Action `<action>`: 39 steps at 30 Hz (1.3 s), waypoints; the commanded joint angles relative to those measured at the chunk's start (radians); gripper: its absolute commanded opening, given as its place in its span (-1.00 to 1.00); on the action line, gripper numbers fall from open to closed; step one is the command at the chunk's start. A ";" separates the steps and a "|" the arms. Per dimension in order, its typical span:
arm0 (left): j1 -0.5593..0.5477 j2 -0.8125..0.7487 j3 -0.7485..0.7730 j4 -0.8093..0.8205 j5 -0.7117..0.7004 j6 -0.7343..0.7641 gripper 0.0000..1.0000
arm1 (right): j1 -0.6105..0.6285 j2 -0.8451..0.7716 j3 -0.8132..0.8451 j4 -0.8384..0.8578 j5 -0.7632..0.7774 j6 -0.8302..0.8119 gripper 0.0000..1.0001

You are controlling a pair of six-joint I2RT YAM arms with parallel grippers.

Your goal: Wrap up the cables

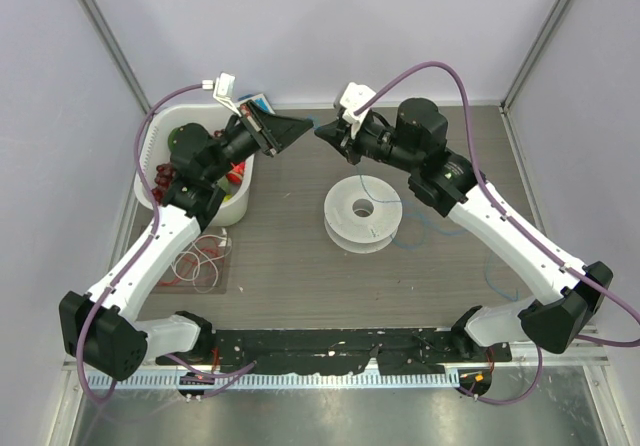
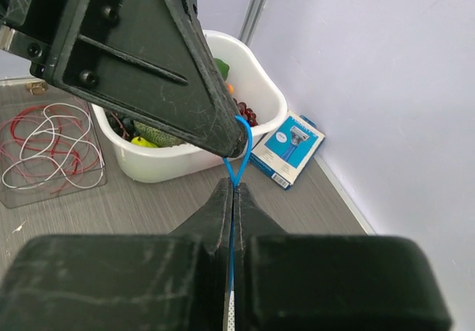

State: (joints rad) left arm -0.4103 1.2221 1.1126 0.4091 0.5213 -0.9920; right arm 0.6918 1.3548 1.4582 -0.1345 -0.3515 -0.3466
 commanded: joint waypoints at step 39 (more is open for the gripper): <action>-0.104 0.792 0.093 -0.143 0.209 0.135 0.32 | -0.716 -0.140 -0.110 -0.145 -0.076 0.129 -0.99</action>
State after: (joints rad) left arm -0.5194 1.9858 1.2030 0.0624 0.6979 -0.7509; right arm -0.0017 1.2610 1.3418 -0.2771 -0.4118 -0.2283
